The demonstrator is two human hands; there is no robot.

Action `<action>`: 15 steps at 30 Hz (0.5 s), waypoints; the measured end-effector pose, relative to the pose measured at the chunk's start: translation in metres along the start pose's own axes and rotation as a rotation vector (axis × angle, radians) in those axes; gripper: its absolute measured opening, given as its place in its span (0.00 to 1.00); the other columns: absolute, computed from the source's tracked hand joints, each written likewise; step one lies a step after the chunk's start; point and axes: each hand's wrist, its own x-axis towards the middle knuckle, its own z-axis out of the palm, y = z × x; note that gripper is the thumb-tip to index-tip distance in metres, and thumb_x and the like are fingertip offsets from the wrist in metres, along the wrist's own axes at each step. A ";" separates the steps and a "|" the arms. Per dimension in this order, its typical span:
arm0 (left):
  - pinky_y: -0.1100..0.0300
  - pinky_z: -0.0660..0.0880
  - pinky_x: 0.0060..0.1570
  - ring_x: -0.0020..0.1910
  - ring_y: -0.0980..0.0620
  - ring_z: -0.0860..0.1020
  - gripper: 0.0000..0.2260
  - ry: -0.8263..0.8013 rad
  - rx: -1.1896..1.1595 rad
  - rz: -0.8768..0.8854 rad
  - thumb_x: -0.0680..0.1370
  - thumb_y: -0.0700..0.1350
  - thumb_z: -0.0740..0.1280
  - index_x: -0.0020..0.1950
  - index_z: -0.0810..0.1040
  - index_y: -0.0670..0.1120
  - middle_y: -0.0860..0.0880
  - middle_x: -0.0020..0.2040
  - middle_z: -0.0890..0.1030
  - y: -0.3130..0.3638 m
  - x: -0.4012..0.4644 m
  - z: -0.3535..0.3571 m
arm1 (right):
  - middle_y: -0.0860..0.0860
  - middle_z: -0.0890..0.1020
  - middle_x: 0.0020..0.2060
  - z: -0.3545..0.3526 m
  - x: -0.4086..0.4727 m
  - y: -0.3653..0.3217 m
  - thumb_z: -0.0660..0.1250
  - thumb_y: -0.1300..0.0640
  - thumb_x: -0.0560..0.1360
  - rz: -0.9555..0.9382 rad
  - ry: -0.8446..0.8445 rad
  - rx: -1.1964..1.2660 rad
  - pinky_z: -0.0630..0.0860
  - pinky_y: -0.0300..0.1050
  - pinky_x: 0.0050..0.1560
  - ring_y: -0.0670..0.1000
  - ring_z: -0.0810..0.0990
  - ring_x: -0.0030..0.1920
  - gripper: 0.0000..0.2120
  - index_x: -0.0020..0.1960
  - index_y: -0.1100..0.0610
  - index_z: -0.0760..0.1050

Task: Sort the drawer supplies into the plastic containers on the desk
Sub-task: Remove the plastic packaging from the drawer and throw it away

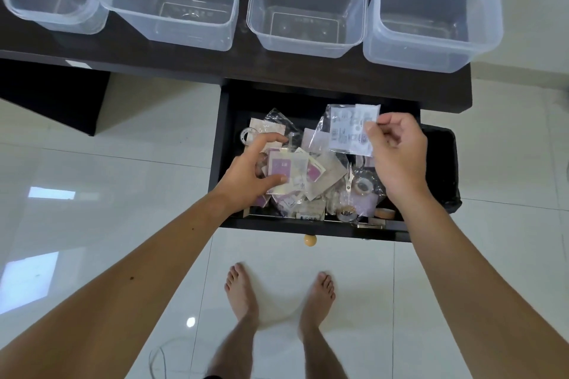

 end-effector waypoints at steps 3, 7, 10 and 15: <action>0.40 0.84 0.29 0.46 0.41 0.87 0.27 0.028 0.016 0.014 0.77 0.38 0.77 0.65 0.74 0.65 0.49 0.59 0.83 -0.001 0.001 0.000 | 0.47 0.86 0.46 0.000 -0.009 -0.007 0.74 0.54 0.80 0.043 -0.109 0.102 0.81 0.37 0.45 0.43 0.84 0.45 0.05 0.55 0.50 0.80; 0.44 0.87 0.43 0.53 0.49 0.87 0.26 0.062 -0.016 0.033 0.76 0.38 0.79 0.65 0.75 0.61 0.52 0.59 0.84 -0.006 0.004 0.001 | 0.51 0.86 0.48 0.015 -0.021 0.001 0.74 0.56 0.80 0.043 -0.317 0.009 0.81 0.35 0.48 0.44 0.84 0.45 0.07 0.57 0.53 0.81; 0.47 0.86 0.37 0.48 0.48 0.88 0.22 0.032 -0.058 0.014 0.79 0.40 0.76 0.67 0.75 0.59 0.53 0.59 0.85 -0.007 0.003 0.001 | 0.50 0.86 0.45 0.028 -0.026 0.012 0.75 0.56 0.79 0.018 -0.353 -0.099 0.78 0.30 0.44 0.45 0.82 0.43 0.06 0.55 0.53 0.81; 0.48 0.87 0.41 0.57 0.48 0.85 0.15 0.013 -0.077 0.044 0.83 0.45 0.71 0.67 0.77 0.60 0.48 0.64 0.82 -0.009 0.004 0.001 | 0.46 0.83 0.43 0.046 -0.030 0.026 0.78 0.55 0.77 -0.082 -0.366 -0.246 0.75 0.29 0.39 0.42 0.79 0.37 0.06 0.52 0.52 0.84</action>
